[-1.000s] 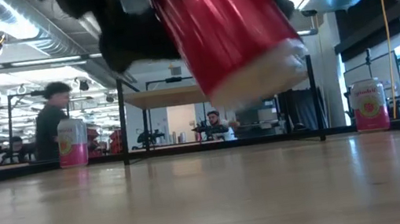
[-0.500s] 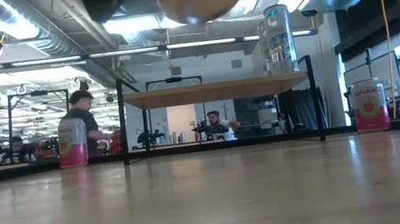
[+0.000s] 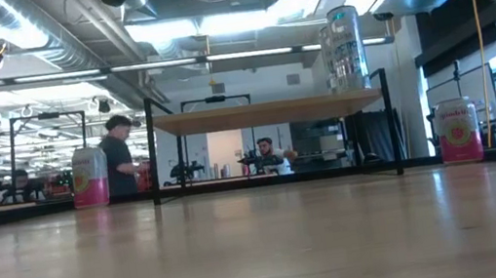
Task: Place canned beverage on shelf
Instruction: Put the left red-black soda can on the shelf
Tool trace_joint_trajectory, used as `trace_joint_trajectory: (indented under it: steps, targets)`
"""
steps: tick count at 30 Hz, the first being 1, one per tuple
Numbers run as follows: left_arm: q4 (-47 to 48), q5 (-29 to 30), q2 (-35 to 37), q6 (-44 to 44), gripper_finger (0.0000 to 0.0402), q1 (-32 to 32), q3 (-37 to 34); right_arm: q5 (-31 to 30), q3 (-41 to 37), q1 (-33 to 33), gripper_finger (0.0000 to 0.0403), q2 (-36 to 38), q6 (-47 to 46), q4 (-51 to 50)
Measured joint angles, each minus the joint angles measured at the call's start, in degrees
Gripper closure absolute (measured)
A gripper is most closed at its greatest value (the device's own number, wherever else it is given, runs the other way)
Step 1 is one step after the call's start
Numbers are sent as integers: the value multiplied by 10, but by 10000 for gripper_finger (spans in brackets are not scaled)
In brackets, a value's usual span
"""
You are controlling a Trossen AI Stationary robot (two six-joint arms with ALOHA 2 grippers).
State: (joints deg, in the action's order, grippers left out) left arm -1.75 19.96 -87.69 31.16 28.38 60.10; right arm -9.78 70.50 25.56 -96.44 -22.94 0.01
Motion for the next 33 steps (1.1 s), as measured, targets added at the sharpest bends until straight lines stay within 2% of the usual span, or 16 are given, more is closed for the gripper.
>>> trace_joint_trajectory:
  steps: [5, 13, 23, 30, 33]
  targets:
    - [8, -2, 2, 1, 147, 0, 0, -1, 0, 0, 121, 1, 0, 1]
    - [-1, 1, 2, 13, 150, -5, 2, -8, -1, -3, 67, 30, 1, -21]
    - [12, -6, 29, 2, 152, -25, 2, -31, 0, -6, 61, 102, 9, -97]
    - [22, -6, 77, -17, 152, -54, 5, -52, 0, -5, 61, 209, 0, -170]
    - [71, 0, 85, -28, 152, -74, 31, -51, 0, -5, 61, 260, 0, -211]
